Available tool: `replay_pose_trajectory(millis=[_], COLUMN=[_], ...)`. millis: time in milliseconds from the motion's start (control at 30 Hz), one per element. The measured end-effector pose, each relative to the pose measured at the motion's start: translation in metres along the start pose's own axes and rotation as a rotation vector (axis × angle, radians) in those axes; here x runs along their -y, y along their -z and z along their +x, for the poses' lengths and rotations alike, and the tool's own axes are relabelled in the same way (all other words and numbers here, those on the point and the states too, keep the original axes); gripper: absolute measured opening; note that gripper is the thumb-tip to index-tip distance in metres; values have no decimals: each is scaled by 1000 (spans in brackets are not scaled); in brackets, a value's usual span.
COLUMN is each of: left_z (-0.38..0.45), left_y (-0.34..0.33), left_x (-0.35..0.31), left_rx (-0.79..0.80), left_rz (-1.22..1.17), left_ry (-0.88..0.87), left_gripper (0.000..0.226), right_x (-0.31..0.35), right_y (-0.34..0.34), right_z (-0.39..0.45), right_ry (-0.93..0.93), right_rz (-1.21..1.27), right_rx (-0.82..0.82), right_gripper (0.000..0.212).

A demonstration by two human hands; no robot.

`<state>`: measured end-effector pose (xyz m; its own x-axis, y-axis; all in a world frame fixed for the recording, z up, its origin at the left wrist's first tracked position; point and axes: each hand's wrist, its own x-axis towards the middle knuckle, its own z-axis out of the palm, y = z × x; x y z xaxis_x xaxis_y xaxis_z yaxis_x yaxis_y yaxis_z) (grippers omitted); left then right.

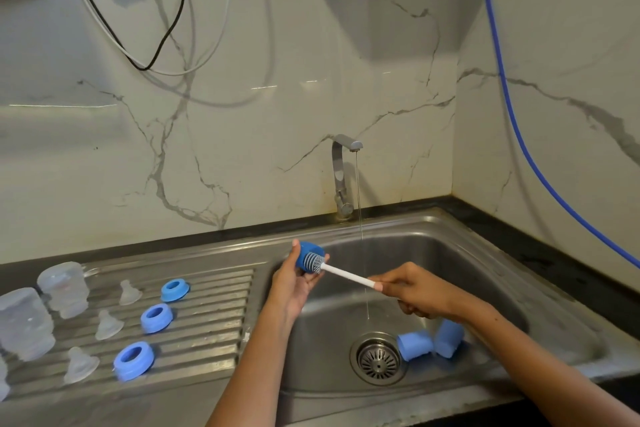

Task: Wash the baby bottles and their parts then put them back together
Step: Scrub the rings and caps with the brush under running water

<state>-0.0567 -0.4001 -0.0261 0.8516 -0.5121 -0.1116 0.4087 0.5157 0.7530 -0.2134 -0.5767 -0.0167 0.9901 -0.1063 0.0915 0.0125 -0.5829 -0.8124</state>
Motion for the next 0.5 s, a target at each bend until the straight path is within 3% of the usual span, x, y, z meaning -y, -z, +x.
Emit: replay_pose_trajectory(millis=[67,167,233,300,400,500], left_z=[0,0,0,0,-2,-4], left_y=[-1,-4,-6,-5,-3,-3], left_x=[1,8,10,8,4,0], left_rx=[-33,-146,-174,-127,-29,-24], left_rz=[26,261,300,278,103,-15], left_ry=[-32,-128,-158,-136,-26,-17], left_gripper=[37,42,45,36,37,41], right_x=[-1,-2,-4,-6,-9,-9], right_y=[2,3,0,-4,-1,0], right_z=[0,4,6,7,5,4], right_ry=[12,28,40,57,58,77], right_rz=[-90,-518,-666,-580,-204,-60], right_rx=[-26,-179,-255,-204,-49,-45], right_gripper=[29,30,32,32,29,24])
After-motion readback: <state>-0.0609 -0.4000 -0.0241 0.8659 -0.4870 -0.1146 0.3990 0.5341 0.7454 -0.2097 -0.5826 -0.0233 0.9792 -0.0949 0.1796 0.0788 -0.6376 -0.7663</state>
